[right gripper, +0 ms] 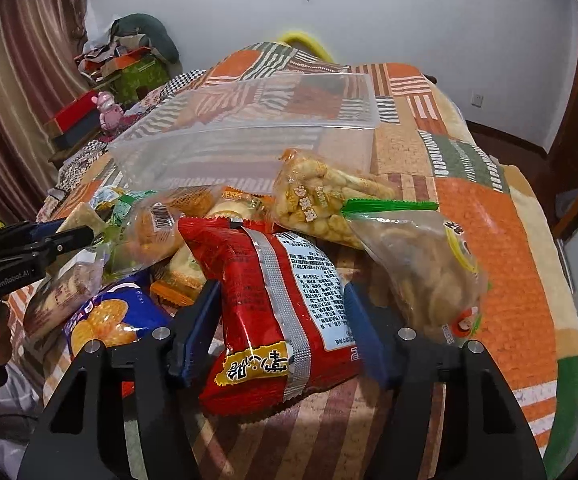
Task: Organize snacks
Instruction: 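Grasp the wrapped bread loaf with left tool while right tool grasps red chip bag, then carry bread loaf and red chip bag into the clear box and release both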
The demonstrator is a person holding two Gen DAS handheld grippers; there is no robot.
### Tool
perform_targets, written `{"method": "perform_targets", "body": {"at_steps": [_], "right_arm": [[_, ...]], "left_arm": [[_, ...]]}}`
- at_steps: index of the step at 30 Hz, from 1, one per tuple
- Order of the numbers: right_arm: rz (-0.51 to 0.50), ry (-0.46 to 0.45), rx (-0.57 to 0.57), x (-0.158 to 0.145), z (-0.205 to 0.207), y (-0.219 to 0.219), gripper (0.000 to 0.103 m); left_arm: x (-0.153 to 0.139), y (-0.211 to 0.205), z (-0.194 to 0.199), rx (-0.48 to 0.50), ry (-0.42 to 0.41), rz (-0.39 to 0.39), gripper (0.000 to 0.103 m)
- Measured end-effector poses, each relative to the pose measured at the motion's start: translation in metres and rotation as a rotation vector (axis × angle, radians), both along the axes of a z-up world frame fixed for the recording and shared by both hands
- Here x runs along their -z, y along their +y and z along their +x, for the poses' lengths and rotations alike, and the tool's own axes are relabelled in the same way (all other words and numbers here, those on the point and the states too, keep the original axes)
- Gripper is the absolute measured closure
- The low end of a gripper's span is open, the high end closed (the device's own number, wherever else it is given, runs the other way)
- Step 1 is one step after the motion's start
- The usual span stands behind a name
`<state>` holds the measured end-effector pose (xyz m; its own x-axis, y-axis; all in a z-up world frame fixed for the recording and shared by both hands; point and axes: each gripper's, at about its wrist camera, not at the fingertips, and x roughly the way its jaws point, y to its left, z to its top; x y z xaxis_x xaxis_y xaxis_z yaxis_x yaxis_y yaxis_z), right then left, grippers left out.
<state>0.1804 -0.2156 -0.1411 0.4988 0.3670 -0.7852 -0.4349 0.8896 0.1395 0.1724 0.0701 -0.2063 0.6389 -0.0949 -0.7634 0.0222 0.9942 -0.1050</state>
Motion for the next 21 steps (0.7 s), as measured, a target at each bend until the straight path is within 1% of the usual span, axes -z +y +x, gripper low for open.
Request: {"method": "perform_targets", "body": {"at_steps": [3, 4, 5, 6, 7, 9, 11, 13, 15, 16, 18, 19, 21], "right_arm": [[0.007, -0.010, 0.004, -0.003, 0.000, -0.001, 0.045], [0.011, -0.017, 0.005, -0.005, -0.001, -0.001, 0.048], [0.017, -0.026, 0.000, -0.007, -0.003, 0.000, 0.067], [0.016, -0.040, -0.010, -0.012, -0.004, 0.000, 0.071], [0.006, -0.054, -0.015, -0.016, -0.005, 0.002, 0.072], [0.007, -0.060, -0.032, -0.020, -0.005, 0.005, 0.079], [0.011, -0.038, -0.053, -0.018, -0.002, 0.008, 0.080], [0.015, -0.007, -0.036, -0.012, 0.002, 0.005, 0.074], [0.021, 0.023, -0.029, -0.004, 0.008, 0.002, 0.055], [0.018, 0.022, -0.021, -0.002, 0.008, 0.000, 0.051], [0.002, 0.025, -0.021, 0.003, 0.010, 0.001, 0.040], [-0.012, 0.024, -0.022, 0.005, 0.013, 0.001, 0.037], [-0.012, 0.050, -0.029, 0.011, 0.018, 0.002, 0.028]], "left_arm": [[-0.006, -0.003, -0.003, 0.007, -0.016, 0.005, 0.067], [-0.009, -0.004, -0.004, 0.009, -0.021, 0.007, 0.068], [-0.012, -0.004, -0.005, 0.012, -0.028, 0.007, 0.068], [-0.014, -0.006, -0.006, 0.012, -0.032, 0.011, 0.068], [-0.016, -0.006, -0.006, 0.011, -0.037, 0.015, 0.068], [-0.020, -0.007, -0.008, 0.009, -0.042, 0.016, 0.068], [-0.024, -0.007, -0.011, 0.000, -0.051, 0.023, 0.068], [-0.028, -0.007, -0.015, -0.001, -0.062, 0.030, 0.068], [-0.031, -0.007, -0.018, -0.002, -0.068, 0.039, 0.068], [-0.033, -0.006, -0.019, -0.002, -0.070, 0.041, 0.068], [-0.035, -0.005, -0.020, -0.003, -0.074, 0.041, 0.068], [-0.035, -0.004, -0.020, -0.006, -0.074, 0.041, 0.068], [-0.036, -0.003, -0.020, -0.008, -0.076, 0.036, 0.068]]}}
